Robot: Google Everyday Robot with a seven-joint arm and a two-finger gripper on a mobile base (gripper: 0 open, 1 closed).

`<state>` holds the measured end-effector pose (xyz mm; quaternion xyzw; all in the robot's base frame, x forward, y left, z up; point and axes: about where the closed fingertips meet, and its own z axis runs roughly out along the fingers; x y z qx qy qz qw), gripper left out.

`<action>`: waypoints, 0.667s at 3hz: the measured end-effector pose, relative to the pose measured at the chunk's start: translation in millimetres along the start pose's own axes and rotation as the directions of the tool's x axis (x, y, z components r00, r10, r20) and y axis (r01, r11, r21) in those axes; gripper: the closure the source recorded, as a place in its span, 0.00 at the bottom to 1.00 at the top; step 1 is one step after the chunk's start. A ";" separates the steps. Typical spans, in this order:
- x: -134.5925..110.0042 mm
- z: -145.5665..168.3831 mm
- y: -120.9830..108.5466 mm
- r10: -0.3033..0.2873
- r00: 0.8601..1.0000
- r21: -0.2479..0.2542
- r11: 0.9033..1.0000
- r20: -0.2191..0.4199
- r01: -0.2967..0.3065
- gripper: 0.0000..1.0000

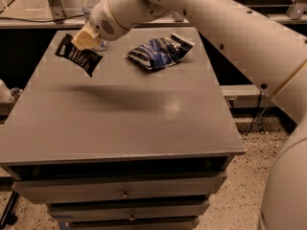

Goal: Pick rxbar chocolate

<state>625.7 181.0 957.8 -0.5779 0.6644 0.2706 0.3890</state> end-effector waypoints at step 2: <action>-33.6 -28.3 -2.8 0.000 0.999 0.027 1.000 0.054 -0.001 1.00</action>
Offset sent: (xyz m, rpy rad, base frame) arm -0.0019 -0.0041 0.0346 0.0412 -0.0187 -0.0143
